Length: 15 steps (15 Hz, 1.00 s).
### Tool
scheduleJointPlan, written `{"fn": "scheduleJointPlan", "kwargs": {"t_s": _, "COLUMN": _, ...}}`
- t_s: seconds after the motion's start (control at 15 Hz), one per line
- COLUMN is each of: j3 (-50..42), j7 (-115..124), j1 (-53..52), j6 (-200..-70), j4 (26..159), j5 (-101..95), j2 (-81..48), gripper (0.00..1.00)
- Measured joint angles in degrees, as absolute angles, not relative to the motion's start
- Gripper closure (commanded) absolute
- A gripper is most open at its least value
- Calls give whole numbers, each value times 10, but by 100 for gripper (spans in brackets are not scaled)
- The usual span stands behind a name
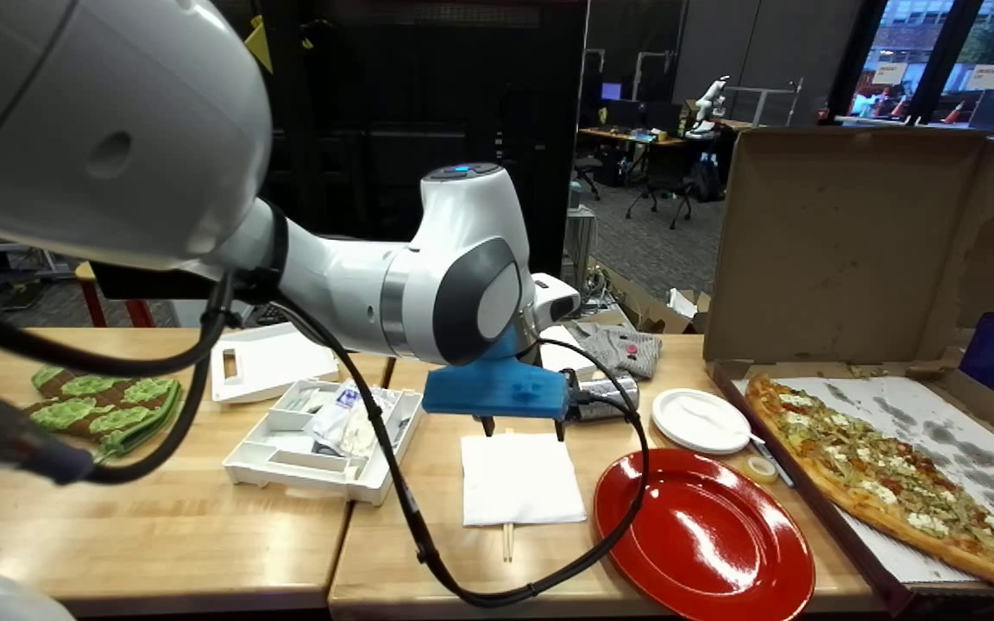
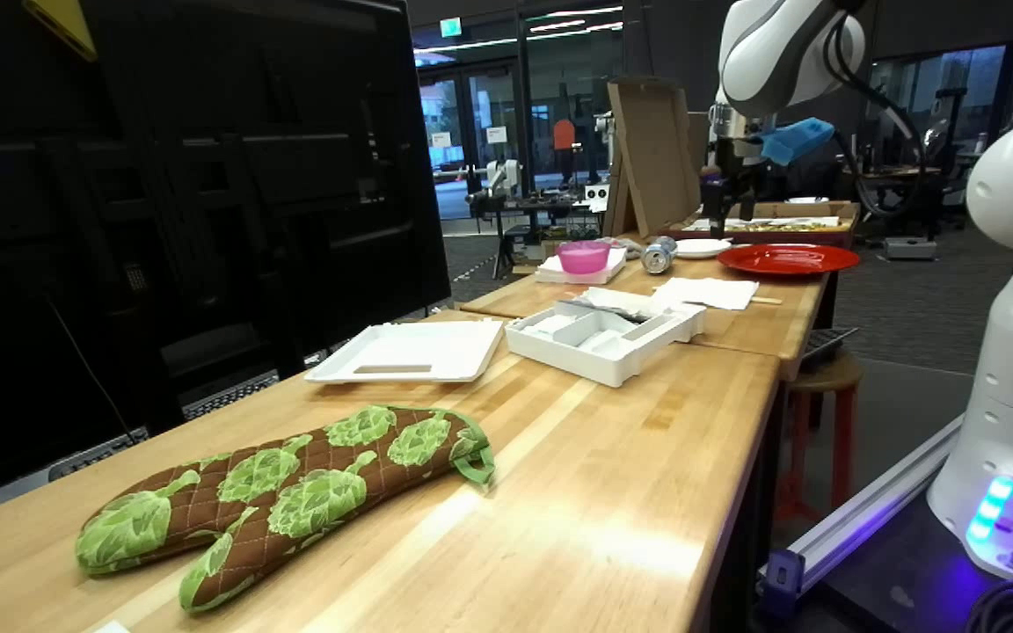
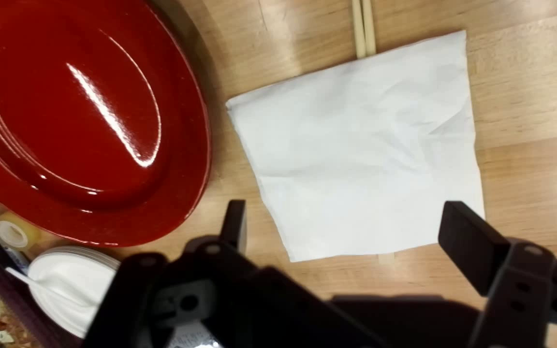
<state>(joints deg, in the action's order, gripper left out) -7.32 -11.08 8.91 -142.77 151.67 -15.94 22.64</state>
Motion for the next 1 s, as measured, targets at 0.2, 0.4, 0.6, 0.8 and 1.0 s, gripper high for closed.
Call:
{"fn": "scheduleJointPlan", "kwargs": {"t_s": 0.2, "j3": -73, "j7": -134, "j1": 67, "j6": -1429, "j4": 1521, "j5": -145, "j2": 226, "gripper": 0}}
{"fn": "scheduleJointPlan", "kwargs": {"t_s": 0.4, "j3": -71, "j7": -146, "j1": 46, "j6": -1434, "j4": 1527, "j5": -141, "j2": 226, "gripper": 0}}
{"fn": "scheduleJointPlan", "kwargs": {"t_s": 0.6, "j3": -61, "j7": -152, "j1": 28, "j6": -1446, "j4": 1538, "j5": -141, "j2": 226, "gripper": 0}}
{"fn": "scheduleJointPlan", "kwargs": {"t_s": 0.8, "j3": -46, "j7": -155, "j1": 7, "j6": -1456, "j4": 1552, "j5": -141, "j2": 226, "gripper": 0}}
{"fn": "scheduleJointPlan", "kwargs": {"t_s": 1.0, "j3": -23, "j7": -144, "j1": 1, "j6": -1474, "j4": 1566, "j5": -147, "j2": 226, "gripper": 0}}
